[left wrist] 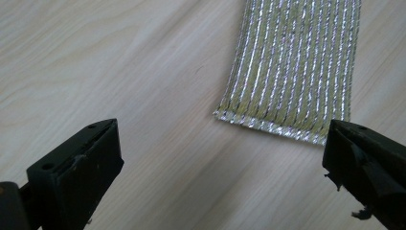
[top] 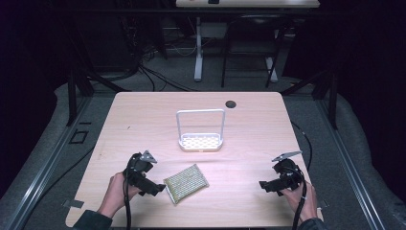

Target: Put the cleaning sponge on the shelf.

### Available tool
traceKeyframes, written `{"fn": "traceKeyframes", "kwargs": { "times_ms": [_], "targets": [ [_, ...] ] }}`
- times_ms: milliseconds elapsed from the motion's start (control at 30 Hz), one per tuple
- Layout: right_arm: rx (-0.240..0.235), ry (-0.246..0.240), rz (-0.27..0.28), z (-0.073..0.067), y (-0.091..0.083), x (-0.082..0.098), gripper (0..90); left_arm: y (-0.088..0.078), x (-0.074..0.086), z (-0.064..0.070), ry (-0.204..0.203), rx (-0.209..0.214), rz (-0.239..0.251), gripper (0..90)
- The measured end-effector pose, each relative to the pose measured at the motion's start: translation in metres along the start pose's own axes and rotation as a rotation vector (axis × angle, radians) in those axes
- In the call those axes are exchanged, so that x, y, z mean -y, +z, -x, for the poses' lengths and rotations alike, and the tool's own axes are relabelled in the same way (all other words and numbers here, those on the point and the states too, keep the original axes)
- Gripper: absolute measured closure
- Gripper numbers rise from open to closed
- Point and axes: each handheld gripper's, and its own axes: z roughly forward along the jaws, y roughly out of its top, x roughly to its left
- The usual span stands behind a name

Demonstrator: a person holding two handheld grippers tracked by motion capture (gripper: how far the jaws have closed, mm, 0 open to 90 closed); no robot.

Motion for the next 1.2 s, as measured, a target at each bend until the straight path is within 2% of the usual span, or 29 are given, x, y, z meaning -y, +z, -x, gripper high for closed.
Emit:
{"fn": "traceKeyframes", "kwargs": {
  "times_ms": [133,333,467,633,767,933,1033,1200],
  "targets": [
    [-0.004,-0.006,-0.004,0.0,0.002,0.0,4.6,0.006,-0.009,0.009,0.024,0.018,0.003,0.0],
    [-0.018,-0.006,-0.014,0.0,0.003,0.0,4.8,0.018,-0.023,0.026,0.077,0.038,-0.022,0.0],
    [-0.026,-0.013,-0.011,-0.002,0.003,-0.001,4.7,0.022,-0.03,0.033,0.111,0.073,-0.004,0.0],
    [-0.021,-0.011,-0.017,-0.001,0.004,-0.001,4.7,0.029,-0.035,0.038,0.129,0.066,-0.018,0.0],
    [-0.027,-0.002,-0.018,-0.001,0.005,-0.001,4.8,0.04,-0.039,0.044,0.158,0.024,-0.055,0.0],
    [-0.029,-0.005,-0.027,-0.001,0.006,0.0,4.8,0.047,-0.044,0.048,0.173,0.025,-0.071,0.0],
    [-0.032,-0.003,-0.029,0.0,0.006,0.0,4.9,0.053,-0.047,0.052,0.214,0.025,-0.114,0.2],
    [-0.041,-0.004,-0.04,0.0,0.008,0.0,5.0,0.058,-0.05,0.054,0.22,0.011,-0.149,1.1]
  ]
}}
